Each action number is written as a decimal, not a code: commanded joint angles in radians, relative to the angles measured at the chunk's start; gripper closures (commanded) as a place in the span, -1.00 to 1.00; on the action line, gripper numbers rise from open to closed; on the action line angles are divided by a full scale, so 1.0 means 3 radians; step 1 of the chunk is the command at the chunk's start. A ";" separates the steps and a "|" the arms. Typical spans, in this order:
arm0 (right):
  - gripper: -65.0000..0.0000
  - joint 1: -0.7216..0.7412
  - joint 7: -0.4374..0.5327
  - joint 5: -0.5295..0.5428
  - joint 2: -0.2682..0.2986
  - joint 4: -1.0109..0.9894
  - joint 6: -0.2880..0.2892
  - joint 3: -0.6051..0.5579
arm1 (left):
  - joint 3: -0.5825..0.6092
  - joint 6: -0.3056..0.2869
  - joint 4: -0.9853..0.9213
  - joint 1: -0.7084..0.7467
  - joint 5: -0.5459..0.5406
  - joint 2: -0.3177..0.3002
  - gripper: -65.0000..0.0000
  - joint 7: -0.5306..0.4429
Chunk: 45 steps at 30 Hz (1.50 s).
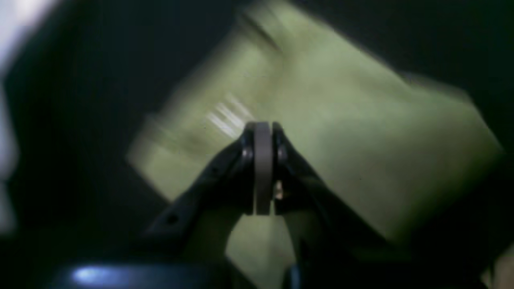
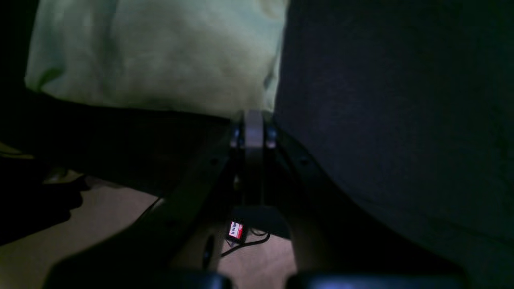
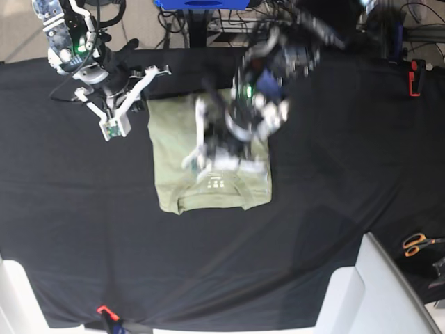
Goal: Fold the T-shirt properly
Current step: 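Drag the folded shirt with the left gripper to square it, then open the left gripper and raise it away from the shirt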
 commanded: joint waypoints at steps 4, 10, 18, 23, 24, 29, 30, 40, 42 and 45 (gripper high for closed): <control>1.00 -0.0023 0.0049 0.0011 0.0010 0.0062 0.0014 0.0012 | -0.0047 0.0033 0.0077 0.0333 0.0038 -0.0112 1.00 -0.0294; 1.00 -0.0069 0.0054 0.0011 0.0010 0.0062 0.0014 0.0017 | -0.0047 0.0360 0.0051 0.0558 0.0038 -0.0357 1.00 -0.0345; 1.00 -0.0120 0.0064 0.0011 0.0010 0.0072 0.0014 0.0017 | -0.0052 0.0458 -0.0332 0.0584 0.0033 -0.0459 1.00 -0.0714; 1.00 -0.0171 0.0069 0.0011 0.0010 0.0072 0.0014 0.0017 | -0.0057 0.0458 -0.0358 0.0742 0.0033 -0.0490 1.00 -0.0709; 1.00 -0.0181 0.0069 0.0011 0.0010 0.0072 0.0014 0.0017 | -0.0067 0.0458 -0.0338 0.0783 0.0033 -0.0541 1.00 -0.0714; 1.00 -0.0181 0.0069 0.0011 0.0010 0.0072 0.0014 0.0017 | -0.0399 0.0458 -0.0128 0.0998 0.0038 -0.0603 1.00 -0.0714; 1.00 -0.0181 0.0069 0.0011 0.0010 0.0072 0.0014 0.0017 | -0.0486 0.0458 -0.0072 0.1028 0.0043 -0.0623 1.00 -0.0714; 1.00 -0.0181 0.0069 0.0011 0.0010 0.0072 0.0024 -0.0019 | -0.0624 0.0458 0.0307 0.1054 0.0043 -0.0710 1.00 -0.0693; 1.00 -0.0171 0.0069 0.0011 0.0010 0.0072 0.0029 -0.0019 | -0.0630 0.0458 0.0271 0.1172 0.0110 -0.0720 1.00 -0.0693; 1.00 -0.0150 0.0069 0.0006 0.0010 0.0077 0.0034 -0.0024 | -0.0870 0.0463 0.0056 0.1484 0.0560 -0.0700 1.00 -0.0714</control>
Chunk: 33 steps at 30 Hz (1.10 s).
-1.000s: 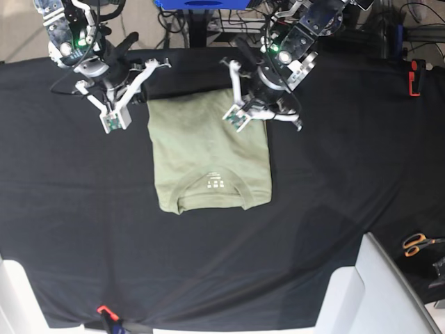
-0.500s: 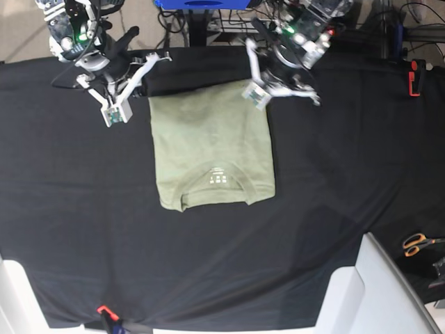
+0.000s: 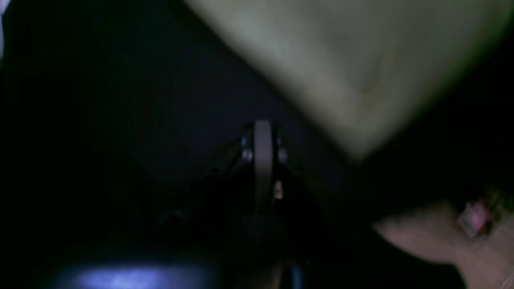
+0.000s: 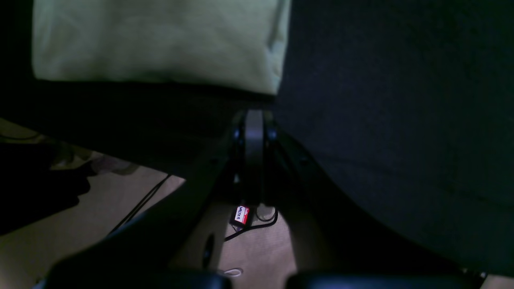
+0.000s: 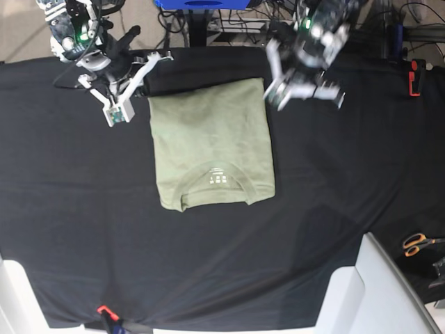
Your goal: Fold the T-shirt properly
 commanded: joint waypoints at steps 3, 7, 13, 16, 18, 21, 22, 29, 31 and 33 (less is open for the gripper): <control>1.00 0.0090 0.0062 -0.0003 0.0014 0.0076 0.0012 -0.0084 | -0.0449 0.0034 -0.0109 0.0313 0.0349 0.0084 1.00 -0.0045; 1.00 0.0259 0.0251 -0.0003 0.0137 0.0096 0.0006 -0.0417 | -0.0909 0.0034 -0.0160 0.0574 0.0385 0.0151 1.00 -0.0474; 1.00 0.0617 0.0302 0.0012 0.0116 -0.0026 0.0001 -0.0683 | -0.1001 0.0034 -0.0011 0.0661 0.0421 0.0273 1.00 -0.0607; 1.00 0.0745 0.0302 0.0012 0.0014 -0.0200 0.0001 -0.0672 | -0.1006 0.0034 0.0019 0.0661 0.0426 0.0314 1.00 -0.0607; 1.00 0.0781 0.0312 0.0017 -0.0012 -0.0395 0.0001 -0.0672 | -0.1006 0.0034 0.0019 0.0661 0.0426 0.0314 1.00 -0.0607; 1.00 0.0796 0.0456 0.0017 -0.0001 -0.0768 0.0001 -0.0657 | -0.1006 0.0034 0.0019 0.0661 0.0426 0.0319 1.00 -0.0607; 1.00 0.0781 0.0568 0.0017 -0.0001 -0.0891 0.0001 -0.0616 | -0.1012 0.0034 0.0009 0.0661 0.0426 0.0319 1.00 -0.0607; 1.00 0.0520 0.0686 0.0017 -0.0006 -0.0855 -0.0014 -0.0391 | -0.1017 0.0034 -0.0011 0.0640 0.0426 0.0294 1.00 -0.0607; 1.00 0.0453 0.0670 0.0007 -0.0006 -0.0584 -0.0019 -0.0391 | -0.1017 0.0034 0.0019 0.0635 0.0421 0.0299 1.00 -0.0607; 1.00 0.0433 0.0491 0.0007 -0.0006 -0.0267 -0.0019 -0.0381 | -0.1022 0.0034 0.0111 0.0625 0.0406 0.0314 1.00 -0.0618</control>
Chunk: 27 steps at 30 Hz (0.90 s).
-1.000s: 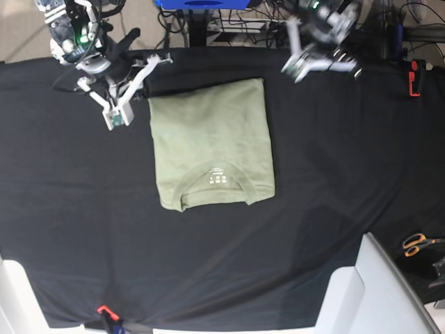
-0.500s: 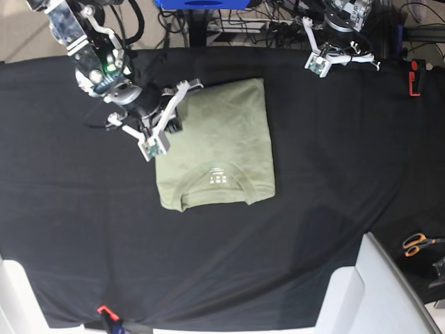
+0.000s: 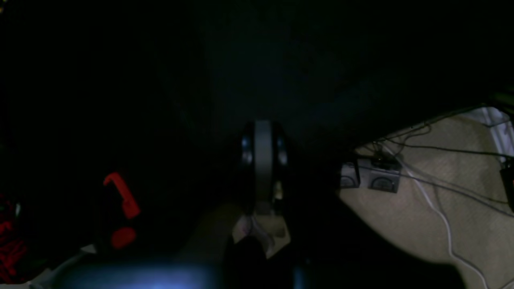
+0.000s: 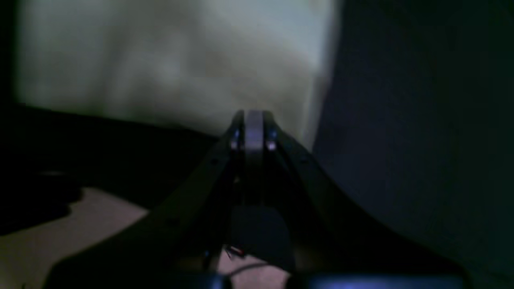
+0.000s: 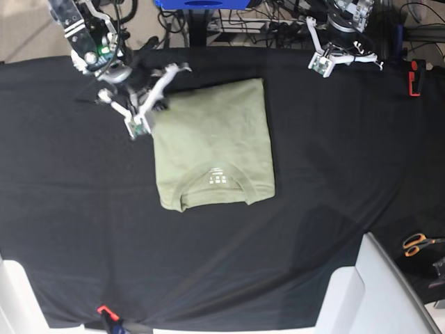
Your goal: Fold the T-shirt properly
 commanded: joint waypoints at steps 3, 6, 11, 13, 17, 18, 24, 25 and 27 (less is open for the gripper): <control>1.00 0.0167 -0.0249 0.0002 0.0010 0.0325 0.0020 0.0025 | 0.0035 0.0033 0.0199 -0.0034 0.0016 0.0019 1.00 -0.0051; 1.00 0.0387 -0.0351 0.0002 -0.0108 0.0156 0.0020 0.0025 | 0.0004 0.0033 0.0204 -0.0049 0.0052 0.0122 1.00 -0.0051; 1.00 0.0515 -0.0147 0.0012 -0.0179 -0.0591 0.0025 0.0030 | -0.0001 0.0033 0.0193 -0.0029 0.0047 0.0122 1.00 -0.0051; 1.00 0.0453 0.0078 0.0012 -0.0169 -0.0826 0.0030 0.0030 | -0.0006 0.0033 0.0193 -0.0019 0.0047 0.0111 1.00 -0.0051; 1.00 0.0422 0.0180 0.0012 -0.0159 -0.1015 0.0030 0.0030 | -0.0006 0.0033 0.0193 -0.0019 0.0047 0.0106 1.00 -0.0051; 1.00 0.0407 0.0180 0.0012 -0.0159 -0.0944 0.0025 0.0030 | -0.0006 0.0033 0.0193 -0.0019 0.0047 0.0106 1.00 -0.0051; 1.00 0.0003 0.0175 0.0002 0.0092 0.0069 -0.0215 0.0030 | 0.0040 0.0033 0.0193 -0.0014 0.0047 0.0111 1.00 -0.0051; 1.00 -0.0063 0.0175 0.0002 0.0169 0.0181 -0.0276 0.0030 | 0.0040 0.0033 0.0193 -0.0003 0.0047 0.0111 1.00 -0.0051; 1.00 -0.0166 0.0175 0.0007 0.0276 0.0263 -0.0317 0.0030 | 0.0040 0.0033 0.0188 0.0084 0.0047 0.0111 1.00 -0.0061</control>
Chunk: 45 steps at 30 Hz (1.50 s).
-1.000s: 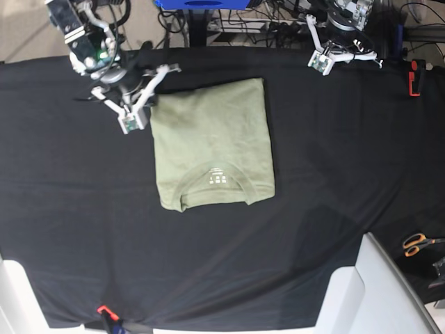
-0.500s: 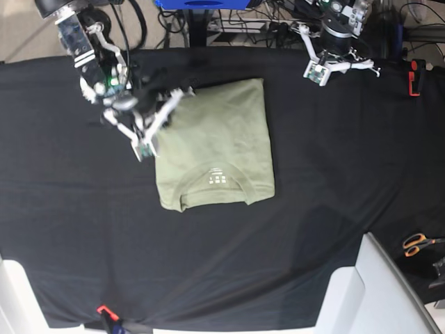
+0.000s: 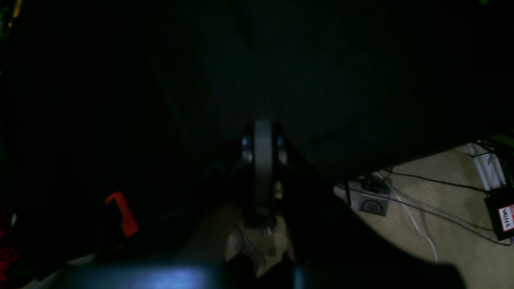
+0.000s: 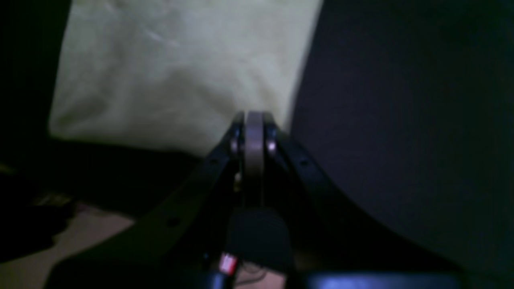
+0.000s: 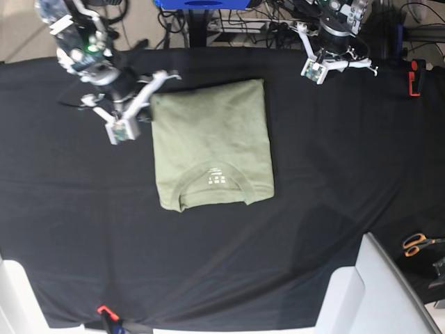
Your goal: Fold the T-shirt properly
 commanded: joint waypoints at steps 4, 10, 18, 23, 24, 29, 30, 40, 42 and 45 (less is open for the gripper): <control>1.00 -0.0175 0.0010 0.0007 0.0069 -0.0060 -0.0010 0.0017 | -0.0007 0.0024 0.0045 0.0281 0.0022 -0.0013 1.00 -0.0037; 1.00 -0.0784 -0.0292 0.0007 0.0069 0.0472 -0.0015 0.0508 | -0.0007 0.0024 0.0126 0.0726 0.0027 -0.0013 1.00 -0.0042; 1.00 -0.1423 -0.1151 0.0007 0.0064 0.0462 0.0001 0.0759 | -0.0007 0.0024 -0.0186 0.1068 -0.0009 0.0069 1.00 -0.0405; 1.00 -0.1347 -0.0640 0.0002 0.0064 -0.0352 0.0006 0.0590 | -0.0012 0.0024 -0.1301 0.0715 -0.0014 0.0263 1.00 -0.0932; 1.00 -0.1214 -0.0588 0.0002 0.0069 -0.0628 0.0006 0.0447 | -0.0012 0.0024 -0.1602 0.0582 -0.0014 0.0304 1.00 -0.1075; 1.00 -0.0447 -0.0302 0.0002 0.0044 -0.2234 0.0011 -0.0361 | -0.0048 0.0024 -0.3454 -0.0308 -0.0014 0.0457 1.00 -0.1944; 1.00 -0.0314 -0.0164 0.0002 0.0033 -0.2582 0.0011 -0.0555 | -0.0053 0.0024 -0.3842 -0.0497 -0.0014 0.0478 1.00 -0.2123; 0.98 0.0628 0.2639 0.0017 -0.0601 -0.5840 -0.0005 -0.1410 | -0.0037 0.0024 -0.5766 -0.1596 -0.0930 0.0534 1.00 -0.2993; 0.98 0.0638 0.2966 0.0017 -0.0611 -0.5870 -0.0005 -0.1205 | -0.0012 0.0019 -0.5725 -0.1673 -0.0986 0.0524 1.00 -0.2850; 0.98 0.0638 0.3053 0.0017 -0.0611 -0.5799 -0.0010 -0.0729 | -0.0012 0.0019 -0.5714 -0.1734 -0.0843 0.0457 1.00 -0.2804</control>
